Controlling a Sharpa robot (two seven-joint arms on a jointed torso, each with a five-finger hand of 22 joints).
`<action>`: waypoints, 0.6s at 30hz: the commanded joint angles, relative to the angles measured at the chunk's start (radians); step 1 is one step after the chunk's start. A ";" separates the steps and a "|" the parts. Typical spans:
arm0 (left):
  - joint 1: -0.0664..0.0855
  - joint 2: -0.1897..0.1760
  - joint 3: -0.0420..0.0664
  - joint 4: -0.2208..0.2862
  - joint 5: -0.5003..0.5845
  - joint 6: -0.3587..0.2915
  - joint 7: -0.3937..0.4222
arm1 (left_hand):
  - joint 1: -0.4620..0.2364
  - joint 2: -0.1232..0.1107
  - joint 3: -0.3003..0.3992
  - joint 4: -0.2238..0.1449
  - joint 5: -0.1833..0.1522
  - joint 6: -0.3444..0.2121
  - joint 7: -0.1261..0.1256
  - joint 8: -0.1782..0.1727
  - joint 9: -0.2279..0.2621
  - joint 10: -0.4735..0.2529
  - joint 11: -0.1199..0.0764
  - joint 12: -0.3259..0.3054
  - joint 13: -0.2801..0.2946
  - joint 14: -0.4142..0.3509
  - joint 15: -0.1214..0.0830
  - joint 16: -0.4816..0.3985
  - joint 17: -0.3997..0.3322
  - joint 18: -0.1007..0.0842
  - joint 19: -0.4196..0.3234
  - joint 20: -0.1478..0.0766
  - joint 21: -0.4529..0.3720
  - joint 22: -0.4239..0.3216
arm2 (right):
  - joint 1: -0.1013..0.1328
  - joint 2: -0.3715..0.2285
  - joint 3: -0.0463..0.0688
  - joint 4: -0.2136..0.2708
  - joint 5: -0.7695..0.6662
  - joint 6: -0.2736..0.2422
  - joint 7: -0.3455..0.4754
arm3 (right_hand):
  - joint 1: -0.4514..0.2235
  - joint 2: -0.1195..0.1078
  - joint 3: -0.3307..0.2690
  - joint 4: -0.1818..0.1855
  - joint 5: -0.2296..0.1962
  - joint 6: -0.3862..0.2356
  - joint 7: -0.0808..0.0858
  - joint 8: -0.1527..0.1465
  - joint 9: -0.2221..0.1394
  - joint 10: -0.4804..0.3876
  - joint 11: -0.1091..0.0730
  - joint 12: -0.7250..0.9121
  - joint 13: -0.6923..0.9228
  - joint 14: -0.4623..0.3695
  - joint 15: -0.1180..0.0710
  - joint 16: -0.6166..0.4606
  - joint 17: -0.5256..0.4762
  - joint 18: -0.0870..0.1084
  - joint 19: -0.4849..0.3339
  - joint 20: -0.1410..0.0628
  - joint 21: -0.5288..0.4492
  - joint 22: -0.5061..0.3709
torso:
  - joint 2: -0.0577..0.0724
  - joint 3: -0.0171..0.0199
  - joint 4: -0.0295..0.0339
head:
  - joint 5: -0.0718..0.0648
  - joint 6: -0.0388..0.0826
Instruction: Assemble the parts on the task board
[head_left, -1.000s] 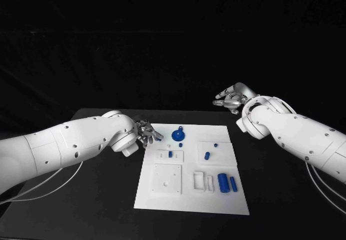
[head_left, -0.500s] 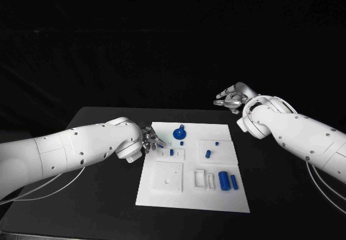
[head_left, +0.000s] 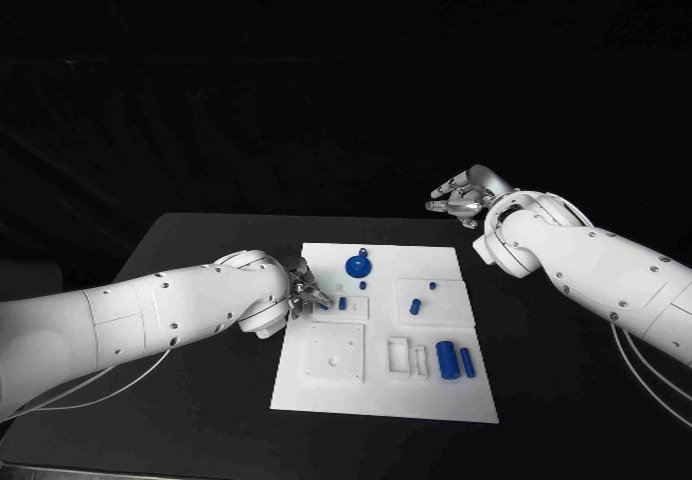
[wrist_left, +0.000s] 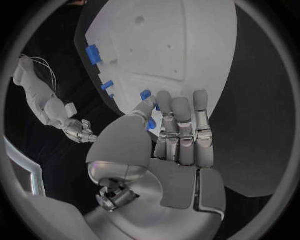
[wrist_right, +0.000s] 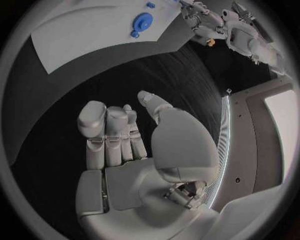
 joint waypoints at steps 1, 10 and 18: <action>-0.004 0.005 0.001 -0.004 -0.050 0.000 0.003 | 0.004 0.011 0.072 -0.074 0.008 0.030 -0.022 0.007 0.021 0.008 0.002 -0.004 0.001 0.009 0.000 -0.006 0.002 -0.015 0.004 -0.006 0.005 0.019 | -0.001 -0.001 0.000 0.002 -0.011 0.015 0.001 | 0.002 0.006 0.003 -0.003 -0.004 -0.005 0.002 -0.004 0.000 -0.002 0.001 0.000 0.001 0.000 0.001 -0.001 0.000 0.009 0.041 -0.001 -0.003 0.111 | 0.000 -0.0002 0.0013 | 0.001 -0.003; -0.010 0.013 0.001 -0.015 -0.063 -0.008 0.004 | 0.000 0.010 0.073 -0.075 0.008 0.030 -0.023 0.011 0.021 0.011 0.001 -0.004 0.003 0.012 -0.001 -0.006 0.003 -0.015 0.005 -0.007 0.007 0.019 | -0.001 -0.002 0.000 0.002 -0.011 0.017 0.000 | 0.001 0.007 0.007 -0.005 -0.007 -0.005 0.002 -0.004 -0.001 -0.003 0.001 0.000 0.001 0.000 0.001 -0.001 0.000 0.009 0.041 -0.001 -0.004 0.111 | 0.001 -0.0004 0.0002 | 0.004 -0.002; -0.011 0.016 0.002 -0.023 -0.068 -0.009 0.002 | -0.001 0.010 0.072 -0.075 0.008 0.031 -0.023 0.013 0.022 0.012 0.001 -0.004 0.004 0.014 -0.002 -0.005 0.004 -0.015 0.007 -0.008 0.008 0.019 | -0.002 -0.003 0.000 0.002 -0.011 0.017 -0.001 | 0.001 0.007 0.007 -0.005 -0.007 -0.005 0.002 -0.004 -0.001 -0.003 0.001 0.000 0.001 0.000 0.001 -0.001 0.000 0.009 0.041 -0.001 -0.004 0.111 | 0.000 0.0008 0.0004 | 0.004 -0.003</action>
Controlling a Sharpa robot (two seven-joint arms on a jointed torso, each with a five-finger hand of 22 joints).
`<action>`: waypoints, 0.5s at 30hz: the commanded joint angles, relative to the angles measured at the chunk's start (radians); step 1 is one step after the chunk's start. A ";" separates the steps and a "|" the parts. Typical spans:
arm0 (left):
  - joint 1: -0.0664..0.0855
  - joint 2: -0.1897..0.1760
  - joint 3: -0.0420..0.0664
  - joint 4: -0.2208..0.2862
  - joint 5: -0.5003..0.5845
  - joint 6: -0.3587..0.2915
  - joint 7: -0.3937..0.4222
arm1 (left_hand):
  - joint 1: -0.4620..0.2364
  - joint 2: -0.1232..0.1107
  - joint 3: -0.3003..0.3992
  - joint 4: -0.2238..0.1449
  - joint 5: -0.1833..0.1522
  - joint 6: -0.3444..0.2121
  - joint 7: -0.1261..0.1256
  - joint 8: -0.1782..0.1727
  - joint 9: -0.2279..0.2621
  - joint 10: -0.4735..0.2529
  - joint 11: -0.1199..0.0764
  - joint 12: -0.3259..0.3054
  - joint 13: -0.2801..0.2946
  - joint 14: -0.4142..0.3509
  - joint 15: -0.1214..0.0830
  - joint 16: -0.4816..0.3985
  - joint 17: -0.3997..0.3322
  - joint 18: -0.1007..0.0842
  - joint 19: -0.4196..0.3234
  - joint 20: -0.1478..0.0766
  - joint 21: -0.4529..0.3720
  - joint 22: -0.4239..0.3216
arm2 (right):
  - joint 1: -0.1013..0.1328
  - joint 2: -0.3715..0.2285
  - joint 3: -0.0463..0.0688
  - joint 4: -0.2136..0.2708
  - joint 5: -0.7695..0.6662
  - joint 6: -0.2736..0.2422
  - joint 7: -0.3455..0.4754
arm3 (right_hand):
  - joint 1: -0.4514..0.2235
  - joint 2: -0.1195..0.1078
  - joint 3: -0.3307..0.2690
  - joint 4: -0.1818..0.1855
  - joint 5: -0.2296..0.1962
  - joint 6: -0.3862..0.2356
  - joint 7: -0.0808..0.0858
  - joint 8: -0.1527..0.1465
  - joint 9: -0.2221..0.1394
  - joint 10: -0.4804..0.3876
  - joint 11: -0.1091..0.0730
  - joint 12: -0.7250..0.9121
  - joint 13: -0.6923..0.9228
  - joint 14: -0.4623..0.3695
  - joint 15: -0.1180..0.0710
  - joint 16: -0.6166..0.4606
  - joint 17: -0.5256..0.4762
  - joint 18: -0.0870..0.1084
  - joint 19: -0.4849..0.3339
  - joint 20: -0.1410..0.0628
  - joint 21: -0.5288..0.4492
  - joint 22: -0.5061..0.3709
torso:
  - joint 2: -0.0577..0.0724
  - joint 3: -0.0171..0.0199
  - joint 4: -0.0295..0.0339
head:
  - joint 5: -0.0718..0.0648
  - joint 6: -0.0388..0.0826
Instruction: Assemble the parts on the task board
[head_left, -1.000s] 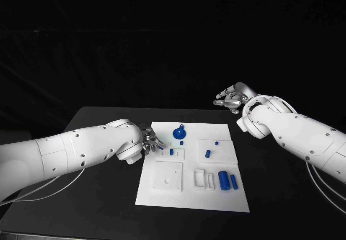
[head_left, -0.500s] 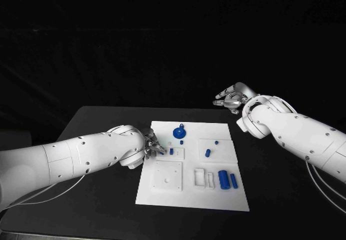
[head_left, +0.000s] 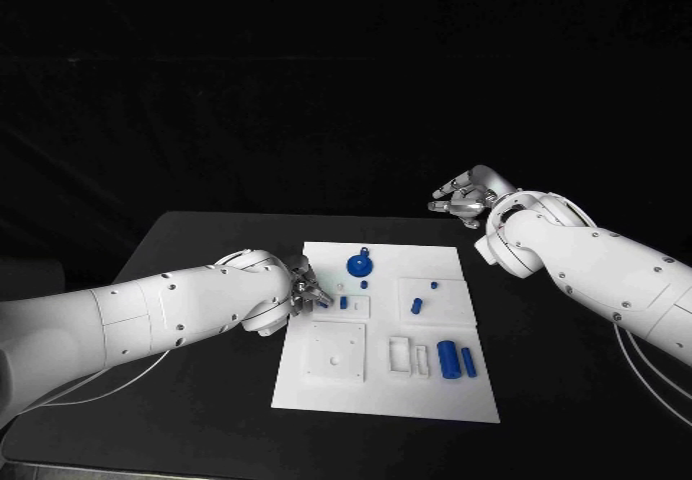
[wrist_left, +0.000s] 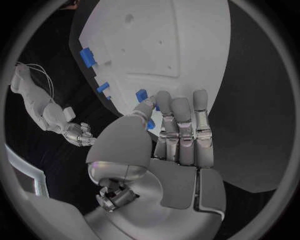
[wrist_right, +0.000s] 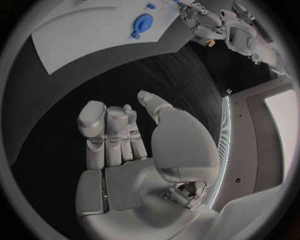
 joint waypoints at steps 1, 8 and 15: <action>-0.002 0.003 -0.001 -0.003 -0.014 -0.004 0.000 | -0.002 0.010 0.071 -0.074 0.002 0.031 -0.023 0.007 0.008 0.008 -0.002 -0.004 0.001 0.007 -0.001 -0.005 0.001 -0.015 0.003 -0.004 0.004 0.019 | 0.000 -0.001 0.000 0.002 -0.010 0.012 0.000 | 0.001 0.006 0.003 -0.001 -0.004 -0.005 0.002 -0.004 -0.001 -0.003 0.001 0.000 0.001 0.000 0.001 -0.001 0.000 0.010 0.041 -0.001 -0.004 0.111 | 0.000 0.0008 0.0000 | 0.000 -0.001; -0.002 0.008 -0.001 -0.006 -0.013 0.000 0.000 | -0.002 0.010 0.071 -0.074 0.002 0.030 -0.024 0.008 0.008 0.009 -0.002 -0.003 0.002 0.008 -0.001 -0.005 0.002 -0.015 0.004 -0.004 0.005 0.019 | 0.000 -0.001 0.000 0.002 -0.010 0.013 -0.001 | 0.002 0.007 0.006 -0.003 -0.005 -0.006 0.002 -0.004 -0.001 -0.003 0.001 0.000 0.001 0.000 0.001 -0.001 0.000 0.010 0.041 -0.001 -0.004 0.111 | 0.000 0.0004 -0.0003 | -0.003 0.000; -0.003 0.011 -0.001 -0.011 -0.012 0.026 -0.004 | -0.002 0.010 0.072 -0.075 0.000 0.028 -0.023 0.009 0.008 0.007 -0.002 -0.004 0.003 0.008 -0.001 -0.006 0.003 -0.015 0.004 -0.004 0.005 0.019 | -0.001 -0.002 0.000 0.002 -0.010 0.013 -0.001 | 0.002 0.007 0.006 -0.003 -0.005 -0.006 0.002 -0.004 -0.001 -0.003 0.001 0.000 0.001 0.000 0.001 -0.001 0.000 0.010 0.041 -0.001 -0.004 0.111 | 0.000 0.0005 0.0000 | -0.004 -0.001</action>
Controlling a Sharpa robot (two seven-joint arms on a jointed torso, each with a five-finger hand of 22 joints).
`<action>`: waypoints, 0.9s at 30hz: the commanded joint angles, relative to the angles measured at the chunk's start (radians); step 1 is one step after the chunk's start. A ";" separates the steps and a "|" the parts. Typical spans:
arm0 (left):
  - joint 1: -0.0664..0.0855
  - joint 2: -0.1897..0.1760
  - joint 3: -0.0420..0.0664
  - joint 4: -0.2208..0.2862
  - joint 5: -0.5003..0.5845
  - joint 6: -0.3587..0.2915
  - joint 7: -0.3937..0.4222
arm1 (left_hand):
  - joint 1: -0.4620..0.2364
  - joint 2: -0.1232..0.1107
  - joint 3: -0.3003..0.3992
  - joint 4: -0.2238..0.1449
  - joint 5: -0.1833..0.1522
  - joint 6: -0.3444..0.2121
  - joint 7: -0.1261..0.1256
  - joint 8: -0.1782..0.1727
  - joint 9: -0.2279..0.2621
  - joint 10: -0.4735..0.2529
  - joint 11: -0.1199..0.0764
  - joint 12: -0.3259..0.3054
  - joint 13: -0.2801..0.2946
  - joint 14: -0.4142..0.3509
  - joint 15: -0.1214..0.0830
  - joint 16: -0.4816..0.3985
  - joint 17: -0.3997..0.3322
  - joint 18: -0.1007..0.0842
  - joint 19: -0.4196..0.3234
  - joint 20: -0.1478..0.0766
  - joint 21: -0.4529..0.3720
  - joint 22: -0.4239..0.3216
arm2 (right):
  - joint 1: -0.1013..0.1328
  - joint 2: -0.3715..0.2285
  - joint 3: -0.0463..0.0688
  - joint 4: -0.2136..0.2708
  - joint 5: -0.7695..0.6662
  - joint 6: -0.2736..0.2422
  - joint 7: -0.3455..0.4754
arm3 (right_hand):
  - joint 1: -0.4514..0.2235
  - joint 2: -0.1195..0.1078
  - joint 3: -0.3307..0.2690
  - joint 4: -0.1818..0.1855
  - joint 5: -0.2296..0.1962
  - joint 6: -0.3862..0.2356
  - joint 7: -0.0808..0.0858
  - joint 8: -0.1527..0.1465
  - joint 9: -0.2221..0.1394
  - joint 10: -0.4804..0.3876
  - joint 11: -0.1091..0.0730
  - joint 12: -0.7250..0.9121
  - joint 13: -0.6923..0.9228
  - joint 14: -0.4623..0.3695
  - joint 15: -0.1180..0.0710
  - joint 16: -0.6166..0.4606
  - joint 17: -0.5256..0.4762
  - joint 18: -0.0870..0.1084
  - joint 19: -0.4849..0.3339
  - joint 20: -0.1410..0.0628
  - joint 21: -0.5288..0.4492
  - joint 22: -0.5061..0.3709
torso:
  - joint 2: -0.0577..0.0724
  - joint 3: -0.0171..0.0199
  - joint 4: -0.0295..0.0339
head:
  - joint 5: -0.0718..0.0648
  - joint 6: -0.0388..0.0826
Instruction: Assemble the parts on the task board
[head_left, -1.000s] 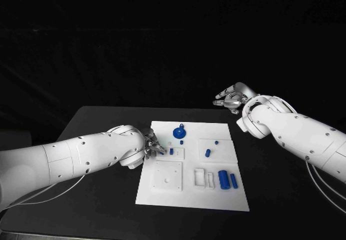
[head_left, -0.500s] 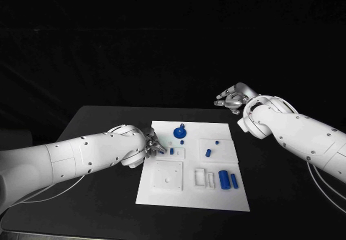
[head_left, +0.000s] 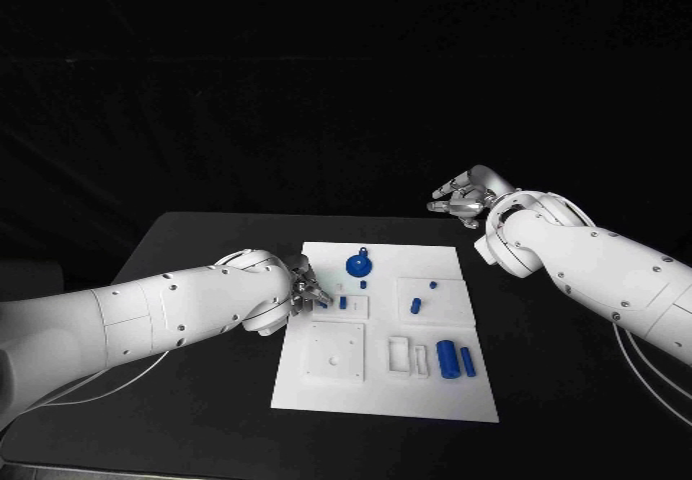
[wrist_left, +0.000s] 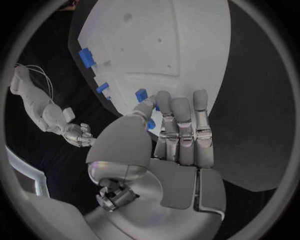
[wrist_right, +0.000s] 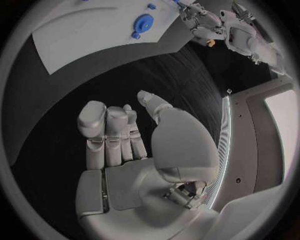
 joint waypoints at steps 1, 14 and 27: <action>-0.002 0.004 0.000 -0.003 -0.004 0.026 -0.004 | -0.002 0.010 0.073 -0.073 0.002 0.028 -0.023 0.003 0.000 0.004 0.001 -0.004 0.002 0.008 -0.001 -0.006 0.001 -0.015 0.004 -0.004 0.005 0.019 | 0.000 -0.001 0.000 0.002 -0.010 0.012 0.000 | 0.002 0.007 0.003 -0.001 -0.005 -0.006 0.002 -0.004 -0.001 -0.002 0.001 0.000 0.001 0.000 0.001 -0.001 0.000 0.009 0.041 -0.001 -0.004 0.111 | 0.000 -0.0001 0.0005 | 0.000 -0.001; -0.003 0.008 -0.001 -0.006 -0.004 0.058 -0.016 | 0.000 0.011 0.074 -0.077 0.002 0.027 -0.023 0.004 -0.001 0.003 0.001 -0.003 0.003 0.007 -0.001 -0.007 0.002 -0.015 0.003 -0.004 0.006 0.020 | -0.001 -0.003 0.000 0.003 -0.010 0.011 -0.001 | 0.001 0.007 0.006 -0.003 -0.007 -0.005 0.002 -0.004 0.000 -0.003 0.001 0.000 0.001 0.000 0.001 -0.001 0.000 0.009 0.041 -0.001 -0.003 0.111 | -0.001 0.0001 0.0008 | -0.001 -0.006; -0.003 0.002 -0.002 -0.008 -0.006 0.073 -0.030 | -0.001 0.012 0.074 -0.077 0.002 0.027 -0.023 0.005 -0.001 0.002 0.002 -0.002 0.004 0.007 0.000 -0.007 0.002 -0.015 0.002 -0.004 0.006 0.020 | -0.001 -0.004 0.000 0.007 -0.010 0.012 -0.004 | 0.001 0.008 0.008 -0.005 -0.011 -0.005 0.003 -0.004 -0.001 -0.002 0.001 0.001 0.002 0.000 0.001 -0.001 0.000 0.010 0.041 -0.001 -0.004 0.111 | -0.001 -0.0007 0.0006 | -0.002 -0.010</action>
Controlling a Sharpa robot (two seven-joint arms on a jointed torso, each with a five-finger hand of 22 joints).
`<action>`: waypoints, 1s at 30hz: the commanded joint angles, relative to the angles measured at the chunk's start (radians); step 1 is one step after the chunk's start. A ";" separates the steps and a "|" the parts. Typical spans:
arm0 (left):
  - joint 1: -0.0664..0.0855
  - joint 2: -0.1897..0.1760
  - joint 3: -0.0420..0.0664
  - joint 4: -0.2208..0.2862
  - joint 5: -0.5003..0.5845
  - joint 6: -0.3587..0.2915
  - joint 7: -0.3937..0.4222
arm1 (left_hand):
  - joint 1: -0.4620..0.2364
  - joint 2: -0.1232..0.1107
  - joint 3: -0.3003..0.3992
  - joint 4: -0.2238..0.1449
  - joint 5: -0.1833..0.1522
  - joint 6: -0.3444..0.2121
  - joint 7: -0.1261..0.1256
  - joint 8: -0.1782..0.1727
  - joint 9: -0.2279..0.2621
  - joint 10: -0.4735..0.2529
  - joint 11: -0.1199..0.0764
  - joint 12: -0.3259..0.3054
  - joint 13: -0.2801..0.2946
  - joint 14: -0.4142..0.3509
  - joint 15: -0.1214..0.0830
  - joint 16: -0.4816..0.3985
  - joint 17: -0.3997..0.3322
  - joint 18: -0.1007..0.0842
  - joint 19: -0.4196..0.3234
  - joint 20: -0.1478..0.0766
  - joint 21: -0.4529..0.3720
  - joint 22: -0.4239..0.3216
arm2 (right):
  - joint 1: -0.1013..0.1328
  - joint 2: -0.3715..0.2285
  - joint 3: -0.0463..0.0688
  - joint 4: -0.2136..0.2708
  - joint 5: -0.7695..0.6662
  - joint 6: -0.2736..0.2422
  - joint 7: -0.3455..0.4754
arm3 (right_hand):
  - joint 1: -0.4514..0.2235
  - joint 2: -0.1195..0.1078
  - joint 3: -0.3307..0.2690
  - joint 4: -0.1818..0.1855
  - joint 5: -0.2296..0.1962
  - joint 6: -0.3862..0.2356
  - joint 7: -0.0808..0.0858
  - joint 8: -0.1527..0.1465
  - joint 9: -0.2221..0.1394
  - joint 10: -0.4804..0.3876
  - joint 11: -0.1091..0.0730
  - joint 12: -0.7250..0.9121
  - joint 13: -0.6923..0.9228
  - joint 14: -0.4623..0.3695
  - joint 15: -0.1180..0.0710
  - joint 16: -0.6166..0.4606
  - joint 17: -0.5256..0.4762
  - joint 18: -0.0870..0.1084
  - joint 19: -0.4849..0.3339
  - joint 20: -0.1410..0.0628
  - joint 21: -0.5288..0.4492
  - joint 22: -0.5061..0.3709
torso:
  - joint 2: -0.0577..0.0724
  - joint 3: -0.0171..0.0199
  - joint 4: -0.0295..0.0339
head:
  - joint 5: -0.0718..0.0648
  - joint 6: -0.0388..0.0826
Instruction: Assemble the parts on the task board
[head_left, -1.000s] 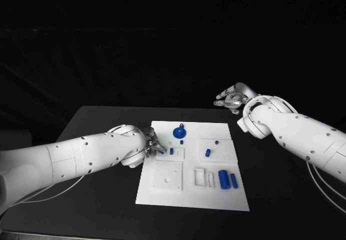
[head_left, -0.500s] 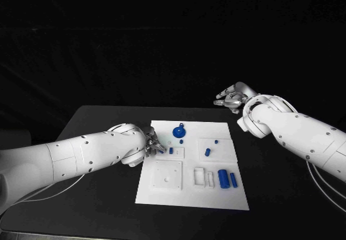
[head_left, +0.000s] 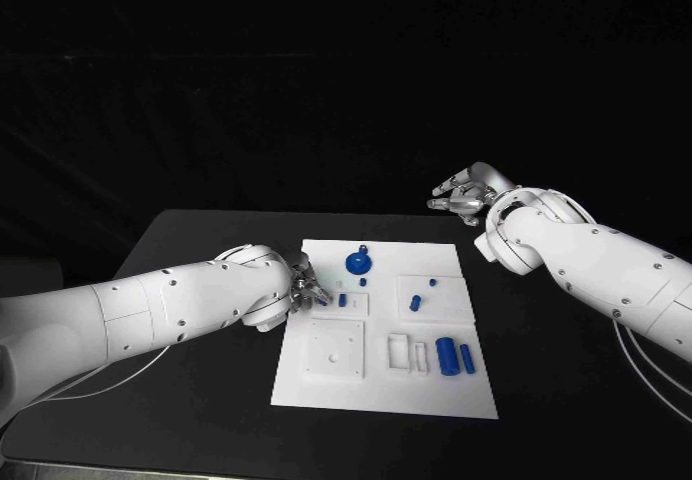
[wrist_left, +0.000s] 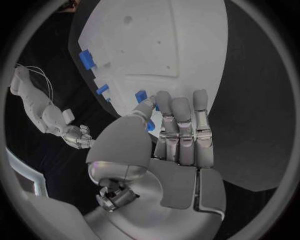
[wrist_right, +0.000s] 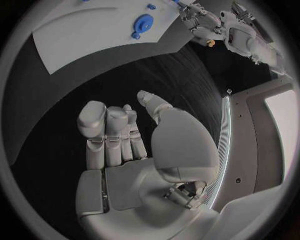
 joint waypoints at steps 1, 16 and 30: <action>-0.006 -0.002 -0.005 0.000 -0.003 0.036 -0.024 | -0.002 0.012 0.076 -0.078 0.008 0.026 -0.022 0.006 0.001 0.000 0.000 -0.002 0.002 0.006 0.000 -0.004 0.002 -0.015 0.001 -0.004 0.007 0.020 | 0.000 -0.001 0.000 0.003 -0.010 0.012 -0.002 | 0.001 0.008 0.006 -0.002 -0.006 -0.005 0.003 -0.004 -0.001 -0.002 0.001 0.001 0.001 0.000 0.001 -0.001 0.000 0.010 0.041 -0.001 -0.004 0.110 | 0.000 0.0002 0.0004 | 0.000 -0.001; -0.006 0.004 -0.005 -0.013 -0.009 0.035 -0.033 | -0.006 0.011 0.074 -0.075 0.007 0.029 -0.024 0.007 0.000 0.003 -0.001 0.001 0.004 0.009 -0.001 -0.002 0.004 -0.015 0.002 -0.004 0.010 0.020 | 0.000 -0.001 0.000 0.004 -0.011 0.013 -0.004 | 0.002 0.008 0.007 -0.003 -0.008 -0.004 0.002 -0.004 -0.001 -0.003 0.001 0.000 0.001 0.000 0.001 -0.002 0.000 0.010 0.041 -0.001 -0.004 0.110 | 0.001 0.0007 -0.0008 | 0.002 -0.001; -0.006 0.027 -0.005 -0.026 -0.009 0.067 -0.039 | -0.015 0.014 0.062 -0.051 -0.002 0.040 -0.031 0.021 0.010 0.007 -0.004 0.014 0.014 0.013 -0.004 0.011 0.013 -0.015 0.003 -0.005 0.020 0.020 | 0.000 -0.003 0.000 0.008 -0.011 0.013 -0.005 | -0.010 0.009 0.005 0.005 -0.009 -0.004 0.002 -0.004 0.000 -0.003 0.001 0.000 0.000 0.000 0.001 -0.003 -0.001 0.010 0.041 -0.001 -0.005 0.110 | 0.001 0.0014 -0.0014 | 0.000 -0.004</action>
